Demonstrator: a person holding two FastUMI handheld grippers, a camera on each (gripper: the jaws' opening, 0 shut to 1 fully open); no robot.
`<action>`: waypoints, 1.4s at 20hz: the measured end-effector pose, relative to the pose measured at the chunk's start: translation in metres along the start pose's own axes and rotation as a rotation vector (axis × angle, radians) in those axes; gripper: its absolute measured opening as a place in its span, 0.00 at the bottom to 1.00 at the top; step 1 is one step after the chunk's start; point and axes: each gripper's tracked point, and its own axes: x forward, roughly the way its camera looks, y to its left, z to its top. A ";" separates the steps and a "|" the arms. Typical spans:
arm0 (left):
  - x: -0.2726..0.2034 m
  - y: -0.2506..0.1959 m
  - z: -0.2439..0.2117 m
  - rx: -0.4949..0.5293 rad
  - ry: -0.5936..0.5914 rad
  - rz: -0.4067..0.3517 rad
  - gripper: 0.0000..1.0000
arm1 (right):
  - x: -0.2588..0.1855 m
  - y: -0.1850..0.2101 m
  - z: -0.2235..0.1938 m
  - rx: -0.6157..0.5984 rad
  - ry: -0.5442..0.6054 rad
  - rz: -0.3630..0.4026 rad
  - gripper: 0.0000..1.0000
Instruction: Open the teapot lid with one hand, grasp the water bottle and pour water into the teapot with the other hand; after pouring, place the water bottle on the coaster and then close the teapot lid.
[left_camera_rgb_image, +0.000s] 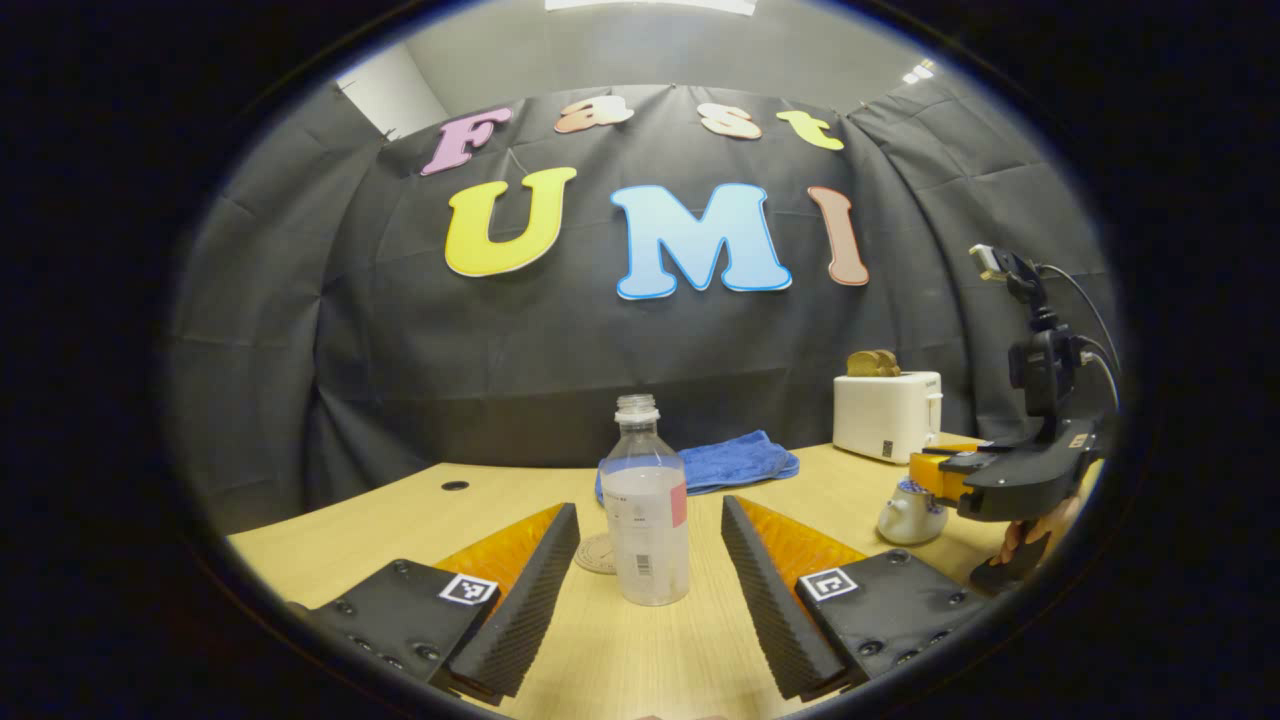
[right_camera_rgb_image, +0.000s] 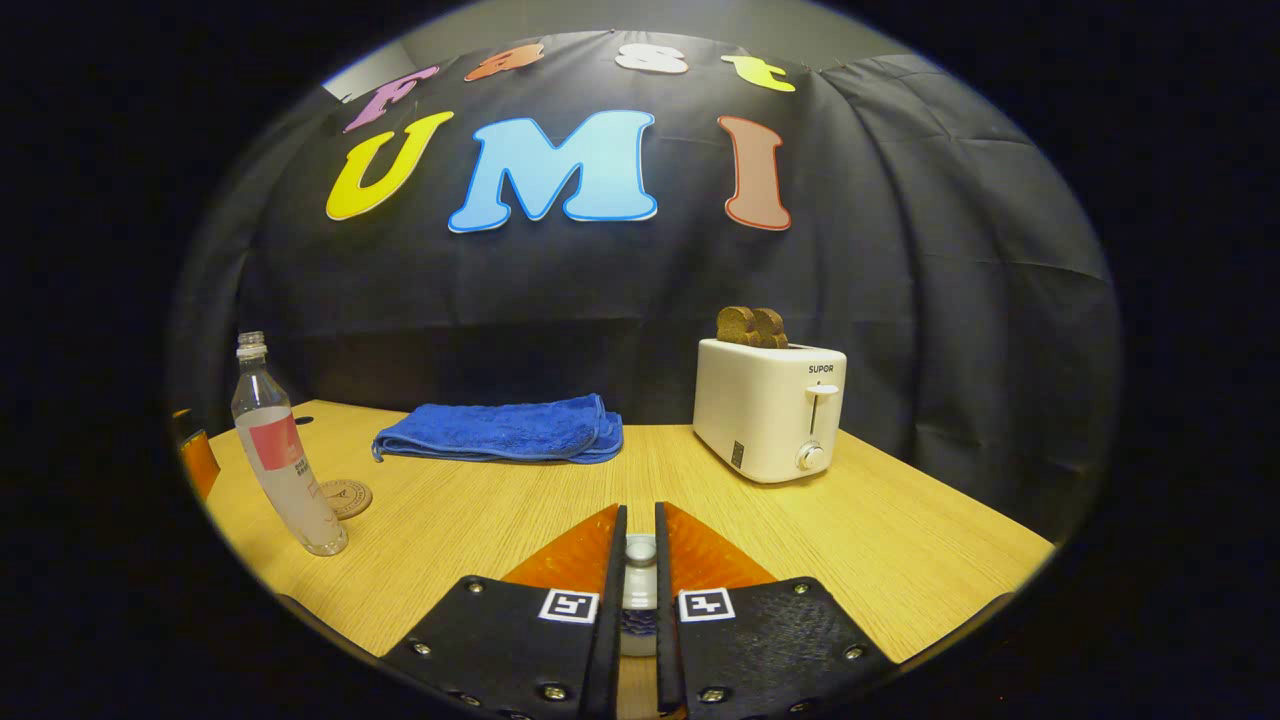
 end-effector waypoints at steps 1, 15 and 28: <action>0.001 -0.001 0.000 -0.003 0.000 -0.004 1.00 | 0.010 -0.002 -0.003 -0.017 -0.009 -0.002 0.15; 0.002 -0.007 0.004 0.016 -0.010 -0.013 1.00 | -0.016 -0.003 0.026 -0.046 -0.070 -0.010 0.01; 0.064 0.008 -0.015 -0.035 0.029 0.029 1.00 | -0.096 0.017 0.038 -0.054 -0.139 0.085 0.01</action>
